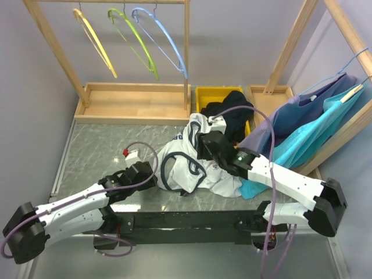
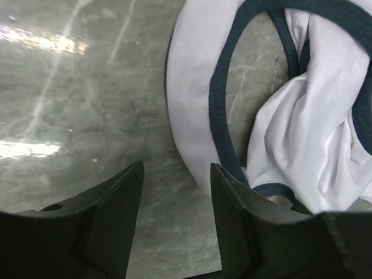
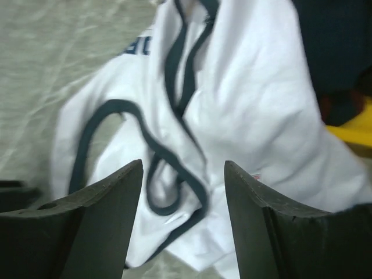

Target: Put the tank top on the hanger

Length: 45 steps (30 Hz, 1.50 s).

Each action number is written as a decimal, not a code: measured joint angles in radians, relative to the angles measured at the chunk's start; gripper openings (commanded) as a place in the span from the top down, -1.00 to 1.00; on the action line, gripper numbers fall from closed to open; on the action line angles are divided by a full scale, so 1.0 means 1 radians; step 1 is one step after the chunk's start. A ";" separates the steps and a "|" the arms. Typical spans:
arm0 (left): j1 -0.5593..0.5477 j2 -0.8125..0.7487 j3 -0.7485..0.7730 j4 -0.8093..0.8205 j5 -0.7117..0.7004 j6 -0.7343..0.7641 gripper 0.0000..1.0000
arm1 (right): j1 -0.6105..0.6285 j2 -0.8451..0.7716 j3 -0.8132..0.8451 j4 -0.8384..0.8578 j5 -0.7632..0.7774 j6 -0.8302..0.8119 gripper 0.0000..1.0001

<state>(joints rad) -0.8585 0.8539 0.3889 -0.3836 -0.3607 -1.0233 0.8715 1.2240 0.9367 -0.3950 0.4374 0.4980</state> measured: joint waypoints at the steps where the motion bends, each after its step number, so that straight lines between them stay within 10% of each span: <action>1: -0.005 0.018 -0.006 0.016 0.005 -0.012 -0.17 | 0.011 -0.028 -0.027 0.024 -0.013 0.011 -0.28; 9: -0.080 0.195 -0.004 0.154 -0.011 -0.067 0.07 | 0.016 0.051 -0.180 0.180 -0.090 0.037 -0.22; 17: -0.118 0.283 0.033 0.160 -0.108 -0.146 0.98 | 0.018 0.164 -0.181 0.271 -0.141 0.037 -0.08; 21: -0.121 0.259 0.034 0.137 -0.153 -0.174 0.98 | 0.019 0.238 -0.164 0.278 -0.130 0.045 0.08; 27: -0.121 0.153 0.061 0.033 -0.230 -0.204 0.98 | 0.021 0.312 -0.131 0.248 -0.087 0.066 1.00; 36: -0.123 -0.120 0.370 -0.212 -0.441 -0.226 0.98 | 0.045 0.115 0.121 0.031 0.014 0.062 1.00; 45: -0.123 -0.079 0.900 -0.109 -0.581 0.126 0.98 | 0.047 0.071 0.747 -0.125 0.057 -0.047 1.00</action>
<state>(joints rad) -0.9817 0.7753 1.2892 -0.4923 -0.9413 -0.8974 0.9188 1.2945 1.6833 -0.5201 0.4946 0.4515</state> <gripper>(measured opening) 0.022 0.007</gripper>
